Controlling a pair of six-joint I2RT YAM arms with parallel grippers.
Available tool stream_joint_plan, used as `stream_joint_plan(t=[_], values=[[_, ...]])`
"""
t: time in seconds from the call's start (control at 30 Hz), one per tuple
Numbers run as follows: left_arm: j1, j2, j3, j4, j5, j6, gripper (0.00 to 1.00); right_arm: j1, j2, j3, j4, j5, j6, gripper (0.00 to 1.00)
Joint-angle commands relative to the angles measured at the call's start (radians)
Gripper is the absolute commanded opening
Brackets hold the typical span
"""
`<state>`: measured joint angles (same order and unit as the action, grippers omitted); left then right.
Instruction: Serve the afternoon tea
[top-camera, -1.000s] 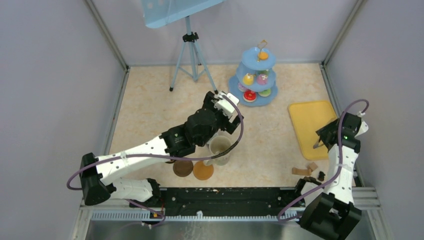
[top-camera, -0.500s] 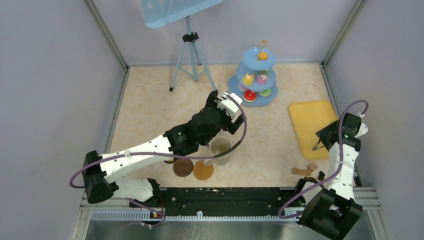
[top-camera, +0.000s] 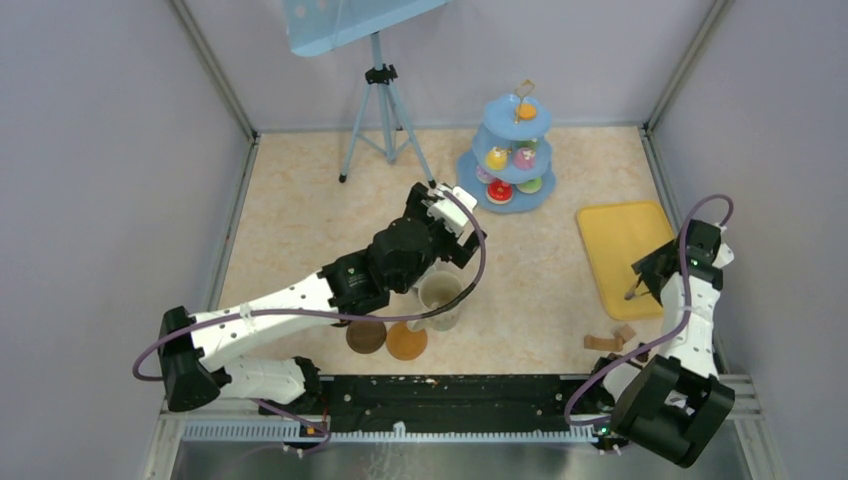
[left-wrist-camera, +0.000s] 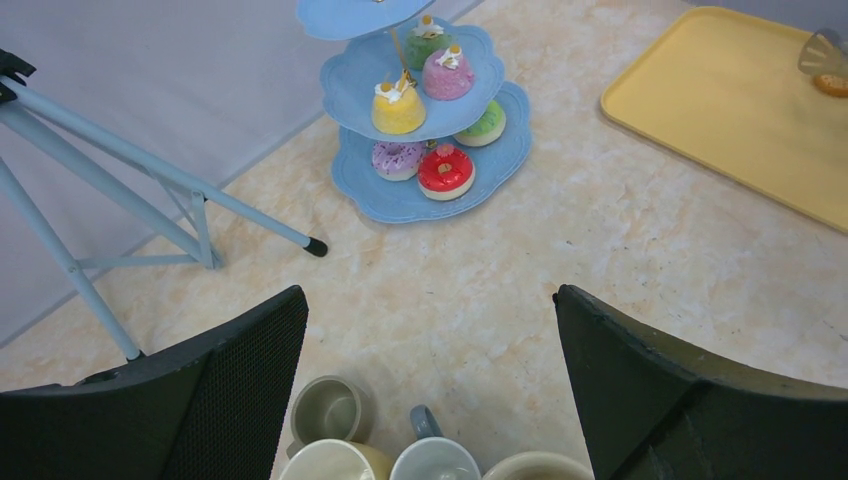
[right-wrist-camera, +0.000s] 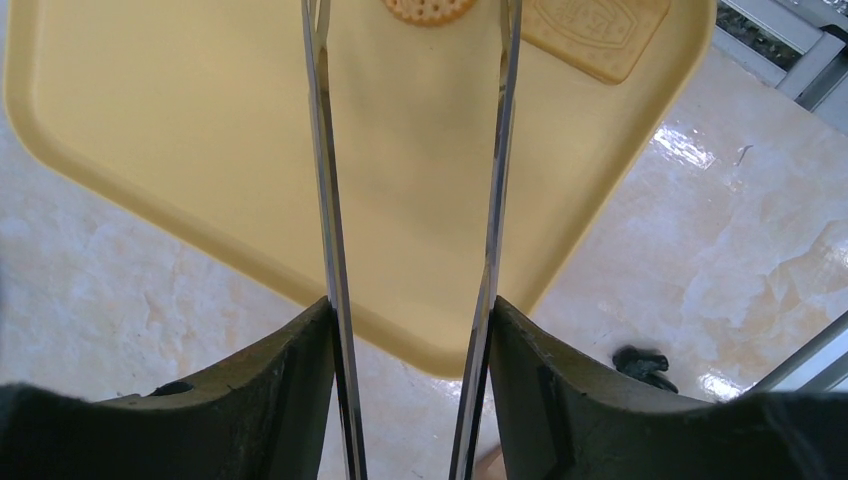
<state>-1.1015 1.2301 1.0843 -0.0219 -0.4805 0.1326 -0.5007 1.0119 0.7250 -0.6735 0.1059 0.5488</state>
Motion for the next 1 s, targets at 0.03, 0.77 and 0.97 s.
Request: stream_joint_plan(t=[0.03,0.77,0.97], values=[[-0.005,-0.04,-0.007,0.059,-0.01,0.005,0.99,-0.01,0.044,0.05,0.028,-0.027,-0.022,0.53],[-0.005,-0.082,-0.044,0.085,-0.005,0.005,0.99,0.059,0.121,0.079,-0.051,-0.023,-0.025,0.4],[-0.004,-0.085,-0.046,0.085,-0.013,0.008,0.99,0.07,0.101,0.082,-0.032,-0.038,-0.053,0.32]])
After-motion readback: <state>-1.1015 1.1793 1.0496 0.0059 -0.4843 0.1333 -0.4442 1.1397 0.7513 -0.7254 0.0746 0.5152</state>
